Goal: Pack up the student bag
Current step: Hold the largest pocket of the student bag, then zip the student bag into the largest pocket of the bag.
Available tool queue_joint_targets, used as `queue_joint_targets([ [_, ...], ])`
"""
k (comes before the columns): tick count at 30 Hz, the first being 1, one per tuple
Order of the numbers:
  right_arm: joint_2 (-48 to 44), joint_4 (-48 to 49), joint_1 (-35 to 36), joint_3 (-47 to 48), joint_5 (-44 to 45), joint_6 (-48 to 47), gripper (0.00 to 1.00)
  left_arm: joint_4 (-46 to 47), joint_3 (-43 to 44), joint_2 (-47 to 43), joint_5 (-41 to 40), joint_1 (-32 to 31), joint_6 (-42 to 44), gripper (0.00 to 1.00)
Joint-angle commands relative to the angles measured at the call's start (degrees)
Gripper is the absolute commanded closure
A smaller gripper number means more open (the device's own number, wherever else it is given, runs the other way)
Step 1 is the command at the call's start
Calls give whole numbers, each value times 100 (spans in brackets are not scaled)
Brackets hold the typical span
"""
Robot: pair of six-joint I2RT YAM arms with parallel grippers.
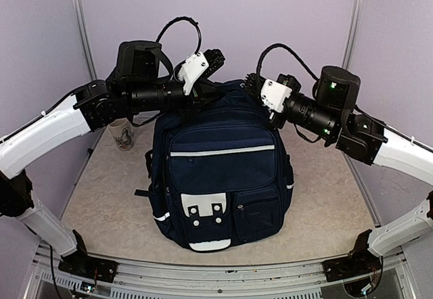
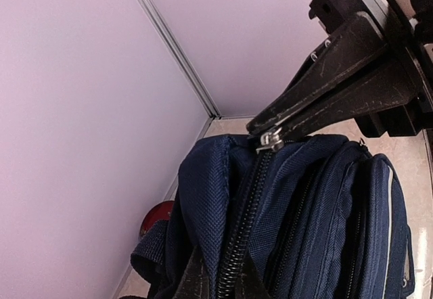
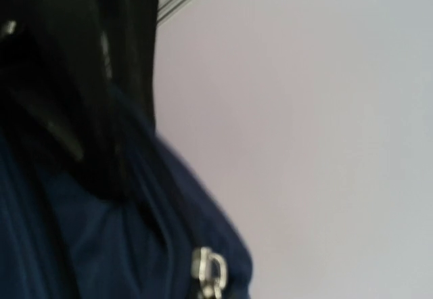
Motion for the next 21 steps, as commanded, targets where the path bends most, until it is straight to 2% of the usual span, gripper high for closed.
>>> queue_joint_targets([
  [1, -857, 1122, -80, -660, 1119, 133, 100, 354, -264, -611, -596, 133, -210, 100],
  [4, -1256, 1187, -115, -1243, 1630, 235, 100, 572, -488, -1003, -837, 341, -341, 100],
  [11, -1934, 913, -120, -2426, 2256, 848, 100, 895, -746, -1582, -702, 586, -559, 100],
  [17, -2192, 1116, -122, -3438, 2438, 1826, 100, 1216, -856, -1846, -1080, 631, -661, 100],
  [21, -2327, 1117, -126, -3893, 2064, 2551, 100, 1270, -819, -1923, -1248, 711, -670, 100],
])
